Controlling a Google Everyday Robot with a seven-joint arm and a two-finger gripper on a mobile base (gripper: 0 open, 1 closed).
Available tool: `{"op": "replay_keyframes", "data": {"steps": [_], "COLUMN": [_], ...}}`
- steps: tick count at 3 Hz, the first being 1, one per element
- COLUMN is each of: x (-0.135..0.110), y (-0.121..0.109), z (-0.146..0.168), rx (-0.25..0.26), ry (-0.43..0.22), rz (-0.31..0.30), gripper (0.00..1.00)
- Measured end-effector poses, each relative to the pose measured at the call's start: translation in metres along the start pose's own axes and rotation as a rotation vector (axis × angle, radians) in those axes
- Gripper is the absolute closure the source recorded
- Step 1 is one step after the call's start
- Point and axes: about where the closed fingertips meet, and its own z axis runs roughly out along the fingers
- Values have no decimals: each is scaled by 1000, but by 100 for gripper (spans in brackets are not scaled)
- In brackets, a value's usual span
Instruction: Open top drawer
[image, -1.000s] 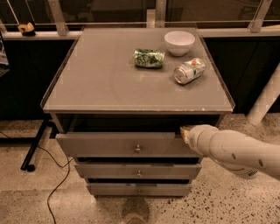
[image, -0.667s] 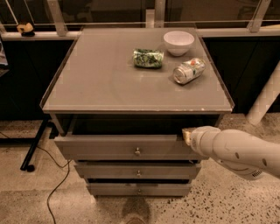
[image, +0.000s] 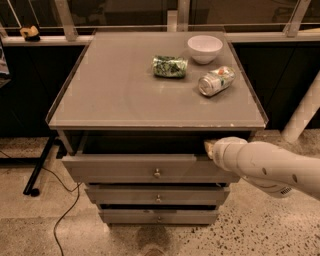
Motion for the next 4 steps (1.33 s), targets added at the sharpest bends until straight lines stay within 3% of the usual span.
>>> {"op": "replay_keyframes", "data": {"steps": [4], "x": [18], "y": [-2], "z": [12], "rx": [17], "ry": [55], "rz": [-4], "gripper": [100]}}
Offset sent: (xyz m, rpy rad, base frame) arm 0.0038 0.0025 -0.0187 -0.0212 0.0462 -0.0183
